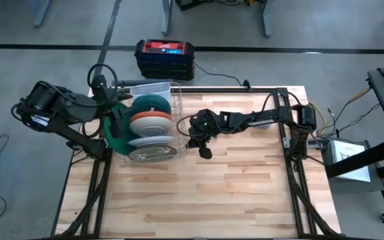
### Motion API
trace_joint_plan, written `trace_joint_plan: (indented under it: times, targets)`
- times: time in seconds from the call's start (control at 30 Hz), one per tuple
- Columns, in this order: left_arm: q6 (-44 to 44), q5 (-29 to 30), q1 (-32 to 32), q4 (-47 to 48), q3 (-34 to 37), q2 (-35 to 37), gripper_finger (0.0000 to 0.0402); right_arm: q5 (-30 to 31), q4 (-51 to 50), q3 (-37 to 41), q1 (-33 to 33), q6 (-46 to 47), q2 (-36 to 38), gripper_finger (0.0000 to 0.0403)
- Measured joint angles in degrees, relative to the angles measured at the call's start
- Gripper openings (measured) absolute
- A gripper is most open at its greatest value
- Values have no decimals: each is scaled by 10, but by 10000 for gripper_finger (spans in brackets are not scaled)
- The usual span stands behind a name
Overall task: Sort dishes
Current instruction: Adjust the dish rack, then return to Home Position
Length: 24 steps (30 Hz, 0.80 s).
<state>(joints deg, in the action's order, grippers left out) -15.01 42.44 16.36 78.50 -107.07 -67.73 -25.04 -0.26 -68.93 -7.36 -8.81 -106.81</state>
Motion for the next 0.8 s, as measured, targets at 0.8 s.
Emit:
trace_joint_plan:
  times: [0.8]
  targets:
    - [-48, 0, 33, -16, 0, -49, 155, 9, -135, 2, 38, 53, 3, 24]
